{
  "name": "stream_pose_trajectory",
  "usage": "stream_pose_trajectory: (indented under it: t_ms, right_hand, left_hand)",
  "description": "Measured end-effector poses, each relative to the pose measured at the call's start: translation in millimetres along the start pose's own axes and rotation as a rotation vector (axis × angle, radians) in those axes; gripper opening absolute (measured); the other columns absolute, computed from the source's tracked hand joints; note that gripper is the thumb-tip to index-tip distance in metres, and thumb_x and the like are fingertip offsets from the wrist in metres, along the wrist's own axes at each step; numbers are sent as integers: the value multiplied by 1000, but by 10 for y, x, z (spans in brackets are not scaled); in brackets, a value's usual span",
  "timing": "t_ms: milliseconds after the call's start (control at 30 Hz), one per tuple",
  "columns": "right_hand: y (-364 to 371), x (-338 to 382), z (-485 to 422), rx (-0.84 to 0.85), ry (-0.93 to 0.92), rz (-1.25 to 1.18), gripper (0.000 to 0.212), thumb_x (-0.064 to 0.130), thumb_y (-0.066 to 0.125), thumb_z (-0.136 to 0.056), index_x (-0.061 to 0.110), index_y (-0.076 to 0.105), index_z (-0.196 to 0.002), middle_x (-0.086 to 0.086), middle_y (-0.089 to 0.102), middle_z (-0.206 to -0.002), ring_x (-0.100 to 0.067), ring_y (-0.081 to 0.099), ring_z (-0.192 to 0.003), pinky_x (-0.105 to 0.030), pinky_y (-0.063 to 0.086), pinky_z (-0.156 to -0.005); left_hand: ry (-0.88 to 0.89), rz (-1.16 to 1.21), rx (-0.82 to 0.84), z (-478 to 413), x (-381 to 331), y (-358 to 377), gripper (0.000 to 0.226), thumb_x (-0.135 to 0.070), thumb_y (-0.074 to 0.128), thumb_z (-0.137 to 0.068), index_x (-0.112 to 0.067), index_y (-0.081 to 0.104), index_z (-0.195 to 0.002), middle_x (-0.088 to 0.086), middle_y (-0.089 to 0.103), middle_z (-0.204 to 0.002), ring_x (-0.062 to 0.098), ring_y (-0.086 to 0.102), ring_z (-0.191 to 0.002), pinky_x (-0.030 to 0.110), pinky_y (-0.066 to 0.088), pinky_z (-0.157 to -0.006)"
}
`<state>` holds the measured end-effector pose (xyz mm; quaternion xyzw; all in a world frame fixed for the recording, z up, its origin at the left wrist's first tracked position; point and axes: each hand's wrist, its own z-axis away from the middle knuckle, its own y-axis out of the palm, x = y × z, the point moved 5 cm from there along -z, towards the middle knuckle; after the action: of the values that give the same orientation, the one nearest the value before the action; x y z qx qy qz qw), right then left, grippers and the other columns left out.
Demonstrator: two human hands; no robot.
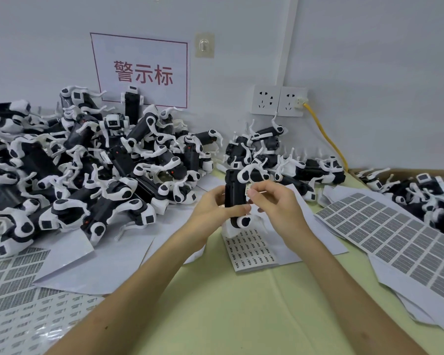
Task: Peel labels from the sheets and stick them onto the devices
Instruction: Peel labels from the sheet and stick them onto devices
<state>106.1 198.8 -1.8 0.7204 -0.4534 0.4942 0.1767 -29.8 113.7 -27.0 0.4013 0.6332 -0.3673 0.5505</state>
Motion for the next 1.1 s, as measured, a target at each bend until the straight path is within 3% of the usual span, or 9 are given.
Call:
stream_pose_trajectory:
  t_ms: [367,500,667,867,1100]
  right_hand:
    - [5,17,8,-29,1,2,15,12,72,-94,22,74,-83,13,75,-84,-3,71,-74,-12,50,-67]
    - [0,12,12,-52,16,2,12,13,72,-93,21,74,-84,12,74,-86,-15,74,-79,-13,49,-68]
    - [25,5,34,-71,43,-12,11,13,73,-93,19,74,-85,13,74,-85,-16,74,-80,-15,52,-67]
    - [48,-9,55,-101,72,-35,11,12,73,-94,17,74,-84,8,74,-82,-10,73,-76,-14,53,-59]
    - [40,-13,63,-108,76,-18,11,16,72,-94,21,75,-85,10,74,-83,-11,73,-79,-14,52,-60]
  left_hand:
    - [179,-136,-68,-7,-2,21,33,-11,88,-80,-21,73,-108,-8,78,-99,8,73,-98,20,57,-80]
    - [184,-183,-93,8,-16,21,34,-13,89,-80,-21,73,-109,-6,78,-99,10,74,-97,34,61,-89]
    - [171,-214,-128,33,-27,21,38,-13,89,-79,-18,71,-112,-4,77,-104,13,72,-104,48,58,-97]
    - [167,-256,-168,66,-38,40,41,-17,90,-78,-21,69,-114,-6,76,-106,14,72,-104,49,57,-96]
    - [172,-275,-179,90,-59,42,41,-20,89,-78,-23,69,-114,-9,76,-106,9,71,-105,46,58,-96]
